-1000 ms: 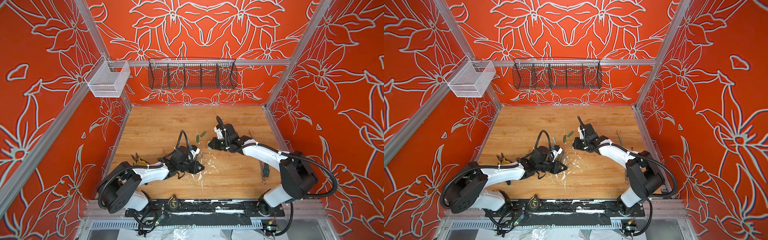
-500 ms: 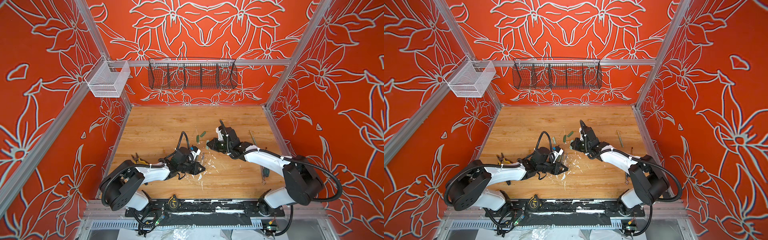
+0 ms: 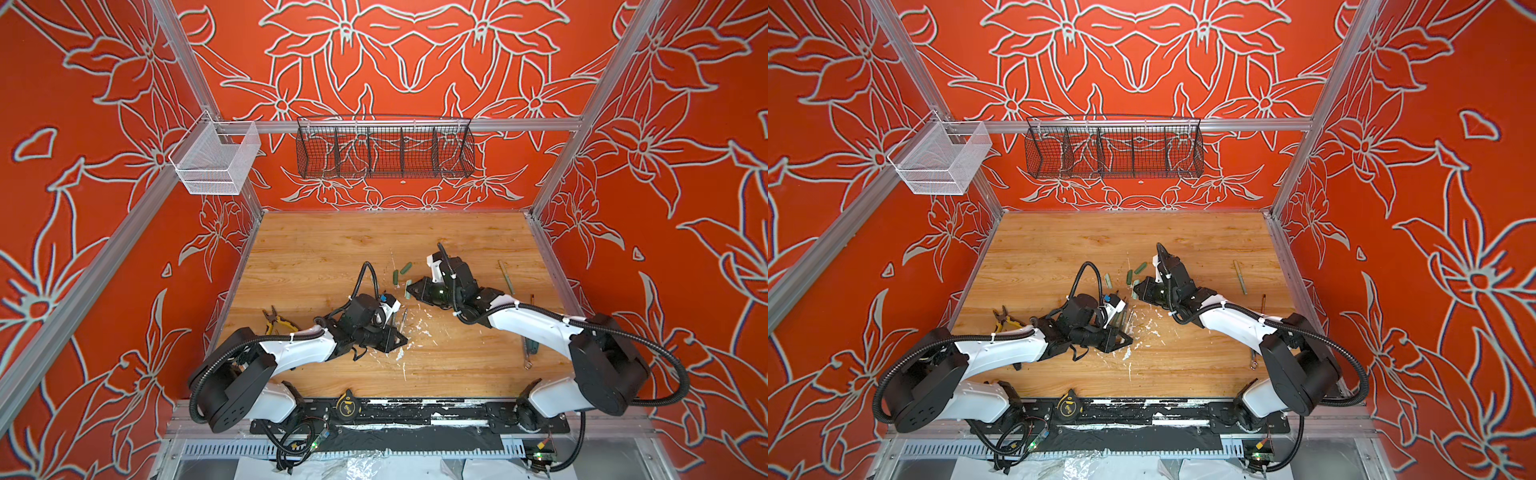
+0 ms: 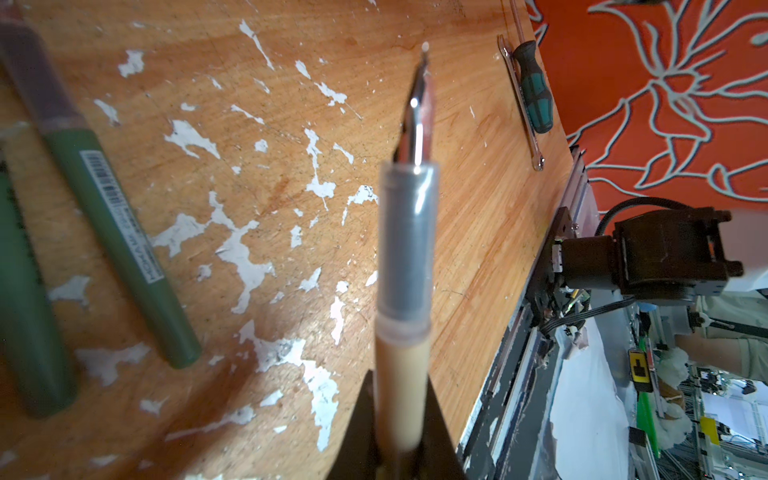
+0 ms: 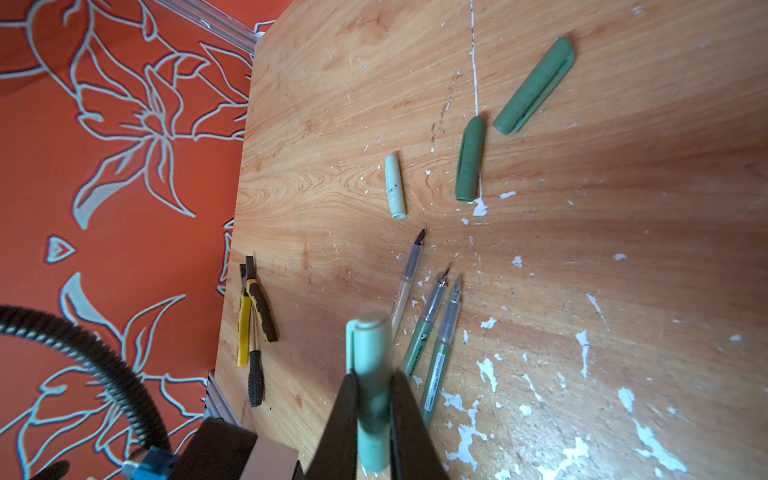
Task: Insert the pens into the pen caps
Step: 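Carry the mint cap toward the pen nib held by the left gripper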
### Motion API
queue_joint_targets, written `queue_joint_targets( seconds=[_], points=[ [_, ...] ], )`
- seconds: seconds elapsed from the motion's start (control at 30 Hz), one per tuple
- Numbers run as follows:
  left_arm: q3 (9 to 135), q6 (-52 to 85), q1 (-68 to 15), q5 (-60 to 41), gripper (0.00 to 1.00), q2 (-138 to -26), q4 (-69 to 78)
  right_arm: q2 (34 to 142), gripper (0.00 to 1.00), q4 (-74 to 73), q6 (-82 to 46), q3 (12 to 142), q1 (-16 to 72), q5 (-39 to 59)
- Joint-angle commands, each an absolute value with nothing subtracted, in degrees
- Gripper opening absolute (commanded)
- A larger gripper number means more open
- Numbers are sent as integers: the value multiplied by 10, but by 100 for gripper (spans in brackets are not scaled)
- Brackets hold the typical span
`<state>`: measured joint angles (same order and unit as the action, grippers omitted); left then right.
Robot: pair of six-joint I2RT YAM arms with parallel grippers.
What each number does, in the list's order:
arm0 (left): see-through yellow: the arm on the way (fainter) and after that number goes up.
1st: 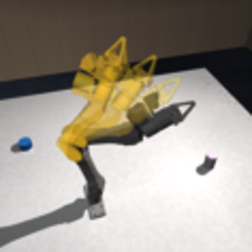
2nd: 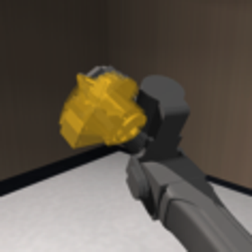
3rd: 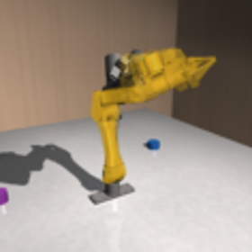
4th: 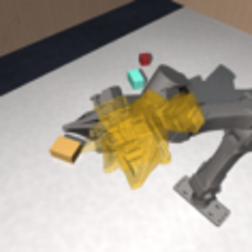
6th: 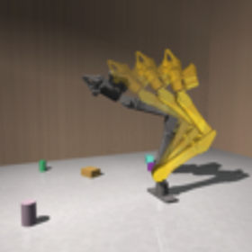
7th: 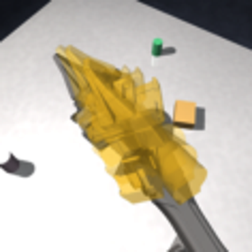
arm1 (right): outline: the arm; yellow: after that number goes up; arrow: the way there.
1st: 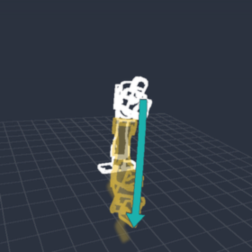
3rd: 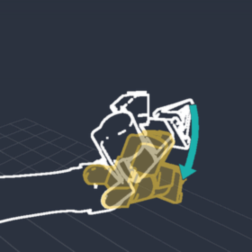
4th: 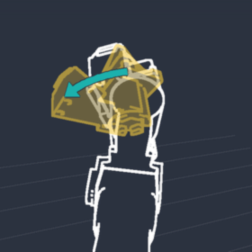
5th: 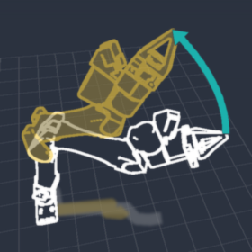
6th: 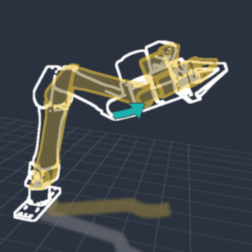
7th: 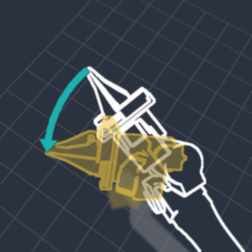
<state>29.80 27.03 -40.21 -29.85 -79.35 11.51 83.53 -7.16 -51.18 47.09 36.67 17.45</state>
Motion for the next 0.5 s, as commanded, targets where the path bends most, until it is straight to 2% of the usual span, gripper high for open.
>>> queue_joint_targets(
  seconds=[0.0,0.47],
  points=[
    [313,256,-404,-292,0,-790,101,817,1,-82,-527,456,373,180],
    [323,251,-393,-303,0,-793,97,805,1,-92,-526,442,388,182]
  ],
)
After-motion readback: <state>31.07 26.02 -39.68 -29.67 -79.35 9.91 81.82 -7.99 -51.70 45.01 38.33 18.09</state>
